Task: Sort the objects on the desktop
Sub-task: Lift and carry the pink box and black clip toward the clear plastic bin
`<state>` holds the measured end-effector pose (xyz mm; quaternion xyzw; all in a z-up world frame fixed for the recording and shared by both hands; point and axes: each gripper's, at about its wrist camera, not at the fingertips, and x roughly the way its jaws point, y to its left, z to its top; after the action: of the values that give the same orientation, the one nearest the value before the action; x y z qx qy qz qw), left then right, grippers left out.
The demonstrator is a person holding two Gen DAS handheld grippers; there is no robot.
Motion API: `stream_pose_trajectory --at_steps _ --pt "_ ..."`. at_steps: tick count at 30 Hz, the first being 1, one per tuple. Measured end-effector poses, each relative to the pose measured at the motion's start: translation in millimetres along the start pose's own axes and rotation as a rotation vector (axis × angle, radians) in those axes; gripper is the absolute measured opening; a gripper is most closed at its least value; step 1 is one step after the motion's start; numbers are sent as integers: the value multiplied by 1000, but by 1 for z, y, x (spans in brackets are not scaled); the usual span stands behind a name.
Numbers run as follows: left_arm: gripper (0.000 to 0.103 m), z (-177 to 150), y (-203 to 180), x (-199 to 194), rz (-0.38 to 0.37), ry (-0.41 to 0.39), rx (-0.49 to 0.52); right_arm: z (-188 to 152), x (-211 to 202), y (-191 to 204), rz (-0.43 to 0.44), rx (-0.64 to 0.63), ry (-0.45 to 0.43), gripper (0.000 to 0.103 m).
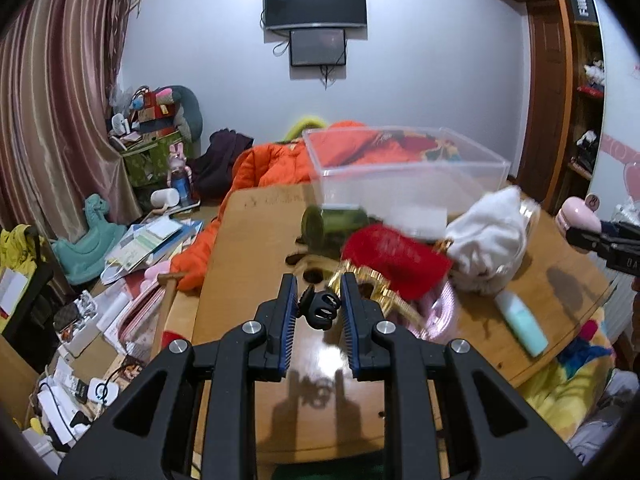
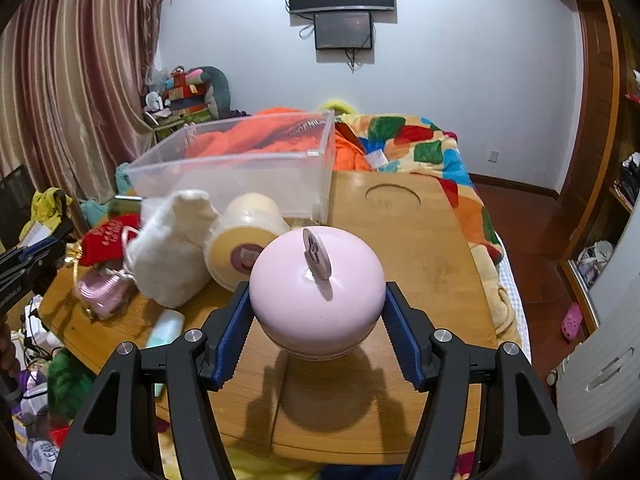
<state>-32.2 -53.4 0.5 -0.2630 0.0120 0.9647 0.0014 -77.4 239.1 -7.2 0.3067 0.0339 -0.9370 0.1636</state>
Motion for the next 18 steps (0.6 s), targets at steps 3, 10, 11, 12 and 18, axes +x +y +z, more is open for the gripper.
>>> stream_pose_trajectory --at_steps 3,10,11,12,18 --pt "21 10 -1 -4 -18 -36 -18 9 -9 4 6 -17 -25 60" --pt "21 36 -4 -7 -56 -97 -11 31 -20 15 32 -56 -77 60" --pt "21 40 -2 -7 -61 -106 -11 34 -22 16 28 -64 -90 60" --pt "21 44 -2 -8 -66 -113 -13 36 -23 18 26 -72 -102 60" --pt "21 75 -1 -2 -90 -149 13 56 -19 22 49 -91 -116 60"
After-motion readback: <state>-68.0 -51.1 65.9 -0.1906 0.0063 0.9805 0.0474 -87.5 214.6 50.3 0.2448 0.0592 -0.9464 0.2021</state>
